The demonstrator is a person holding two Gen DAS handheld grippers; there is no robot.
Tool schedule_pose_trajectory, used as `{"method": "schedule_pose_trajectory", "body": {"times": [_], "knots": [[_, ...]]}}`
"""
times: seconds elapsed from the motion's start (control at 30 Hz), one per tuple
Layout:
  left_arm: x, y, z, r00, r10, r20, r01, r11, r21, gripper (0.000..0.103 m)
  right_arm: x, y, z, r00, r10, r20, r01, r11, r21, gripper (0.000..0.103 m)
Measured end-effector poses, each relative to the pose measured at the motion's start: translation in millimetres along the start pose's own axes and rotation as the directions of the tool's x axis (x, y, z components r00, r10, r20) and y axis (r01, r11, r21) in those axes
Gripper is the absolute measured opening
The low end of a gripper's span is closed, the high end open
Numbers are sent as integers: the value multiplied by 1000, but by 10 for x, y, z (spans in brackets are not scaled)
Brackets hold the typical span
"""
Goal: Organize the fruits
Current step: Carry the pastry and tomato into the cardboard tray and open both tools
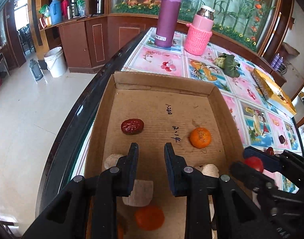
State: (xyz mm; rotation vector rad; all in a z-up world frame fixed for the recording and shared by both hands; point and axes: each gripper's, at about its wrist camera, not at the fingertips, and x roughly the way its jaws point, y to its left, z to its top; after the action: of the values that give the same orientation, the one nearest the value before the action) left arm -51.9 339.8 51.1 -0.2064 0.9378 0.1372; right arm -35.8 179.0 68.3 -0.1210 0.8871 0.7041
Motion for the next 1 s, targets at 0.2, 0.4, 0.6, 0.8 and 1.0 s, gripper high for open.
{"method": "schedule_pose_trajectory", "body": {"times": [0.2,0.4,0.6,0.8,1.0], "knots": [[64,100,1,1000,-9,-18,8,1000,-26,26,330,123,36,997,-71,-34,69,995,-73,35],[94,99,24,999,-24,-27,23,999,-31,28,432,102,34,996,-76,-44,73,995,-64,35],[39,104,28,1000,-15,-1,15,999,-48,47,375,63,49,997,-65,-31,64,997,-33,59],[-170,138,-30,999,-16,45,20,996,-82,48,173,41,19,998,-65,5,66,997,-28,59],[-466,141,-151,993,-45,105,60,989,-137,58,-172,-149,-85,996,-67,62,65,997,39,62]]}}
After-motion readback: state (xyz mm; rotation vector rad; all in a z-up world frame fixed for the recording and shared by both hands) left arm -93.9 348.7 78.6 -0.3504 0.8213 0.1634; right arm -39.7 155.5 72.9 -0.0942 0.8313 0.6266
